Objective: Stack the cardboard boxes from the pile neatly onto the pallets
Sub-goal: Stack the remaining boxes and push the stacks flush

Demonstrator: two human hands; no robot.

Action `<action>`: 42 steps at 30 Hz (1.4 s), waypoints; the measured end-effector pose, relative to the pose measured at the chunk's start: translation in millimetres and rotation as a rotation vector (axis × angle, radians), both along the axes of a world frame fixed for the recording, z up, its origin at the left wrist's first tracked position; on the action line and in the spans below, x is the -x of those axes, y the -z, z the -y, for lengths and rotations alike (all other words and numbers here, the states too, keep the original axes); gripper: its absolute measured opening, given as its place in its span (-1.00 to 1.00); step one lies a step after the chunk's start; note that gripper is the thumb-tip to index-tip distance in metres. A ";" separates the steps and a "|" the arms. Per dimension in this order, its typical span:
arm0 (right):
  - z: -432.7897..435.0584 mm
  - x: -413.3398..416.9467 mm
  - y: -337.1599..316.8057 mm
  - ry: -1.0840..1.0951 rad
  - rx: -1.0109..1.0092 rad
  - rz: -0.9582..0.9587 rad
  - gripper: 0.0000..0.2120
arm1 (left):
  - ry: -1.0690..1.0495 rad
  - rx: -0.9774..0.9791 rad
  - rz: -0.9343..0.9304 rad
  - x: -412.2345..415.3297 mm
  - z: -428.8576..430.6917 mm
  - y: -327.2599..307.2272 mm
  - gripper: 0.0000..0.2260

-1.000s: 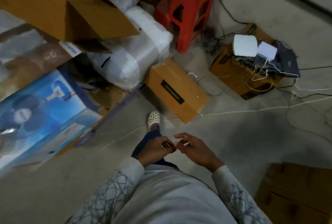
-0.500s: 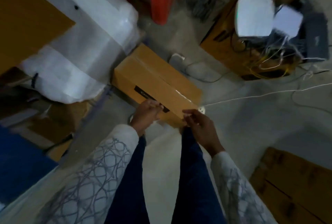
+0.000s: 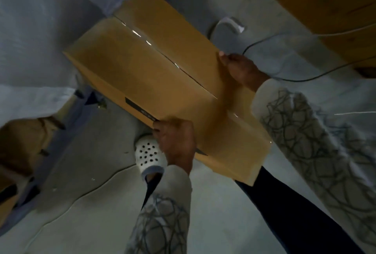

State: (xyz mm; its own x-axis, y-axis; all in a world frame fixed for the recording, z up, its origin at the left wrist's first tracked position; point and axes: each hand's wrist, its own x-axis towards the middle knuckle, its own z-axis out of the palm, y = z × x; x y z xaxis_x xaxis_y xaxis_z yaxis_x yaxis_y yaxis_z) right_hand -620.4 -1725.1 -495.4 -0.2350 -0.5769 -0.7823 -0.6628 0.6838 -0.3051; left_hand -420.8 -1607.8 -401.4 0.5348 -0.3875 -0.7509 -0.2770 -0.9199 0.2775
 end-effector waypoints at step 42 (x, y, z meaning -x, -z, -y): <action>-779.7 -358.0 -695.8 2.909 0.807 0.266 -0.46 | 2.880 1.272 -0.271 34.4 -669.9 -671.8 -0.46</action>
State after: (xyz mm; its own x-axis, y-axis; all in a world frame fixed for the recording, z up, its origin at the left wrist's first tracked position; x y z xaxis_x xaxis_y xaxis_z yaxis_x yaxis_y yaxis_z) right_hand -262.4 -945.4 200.4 -0.2788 0.4240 -0.8617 0.5168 -0.6900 -0.5067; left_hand -455.2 -937.9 270.3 -0.8777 0.4769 -0.0460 0.4694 0.8752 0.1168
